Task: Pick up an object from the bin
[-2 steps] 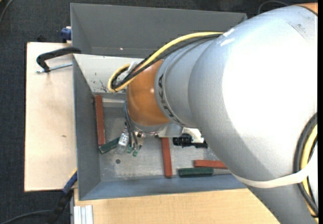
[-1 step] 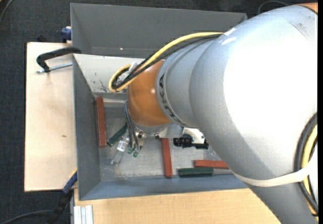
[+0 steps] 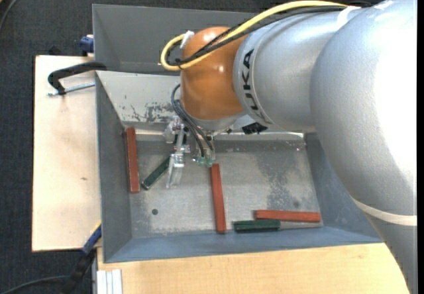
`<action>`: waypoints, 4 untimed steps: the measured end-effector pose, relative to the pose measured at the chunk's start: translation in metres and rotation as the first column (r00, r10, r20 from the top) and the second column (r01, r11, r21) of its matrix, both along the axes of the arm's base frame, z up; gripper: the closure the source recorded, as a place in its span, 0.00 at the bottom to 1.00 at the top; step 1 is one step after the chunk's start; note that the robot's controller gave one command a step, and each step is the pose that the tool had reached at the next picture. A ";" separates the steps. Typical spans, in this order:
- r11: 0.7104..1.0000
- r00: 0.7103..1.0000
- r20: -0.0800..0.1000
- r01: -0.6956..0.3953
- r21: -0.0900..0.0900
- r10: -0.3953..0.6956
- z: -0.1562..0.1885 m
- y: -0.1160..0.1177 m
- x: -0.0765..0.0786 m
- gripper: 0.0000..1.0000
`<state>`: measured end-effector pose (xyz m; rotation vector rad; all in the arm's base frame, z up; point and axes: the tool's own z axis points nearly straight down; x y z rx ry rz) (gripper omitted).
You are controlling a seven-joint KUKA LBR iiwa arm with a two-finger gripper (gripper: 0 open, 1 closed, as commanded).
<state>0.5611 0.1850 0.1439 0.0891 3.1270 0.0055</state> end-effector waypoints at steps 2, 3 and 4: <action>0.984 0.984 -0.007 -0.176 -0.002 0.176 -0.068 0.011 0.030 1.00; 0.995 0.995 0.000 -0.101 0.001 0.101 0.026 0.018 0.019 1.00; 0.992 0.992 -0.008 -0.123 -0.002 0.123 -0.005 0.014 0.034 1.00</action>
Offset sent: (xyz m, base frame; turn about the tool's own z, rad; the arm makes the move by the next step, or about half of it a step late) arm 0.0286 0.0097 -0.0696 -0.1758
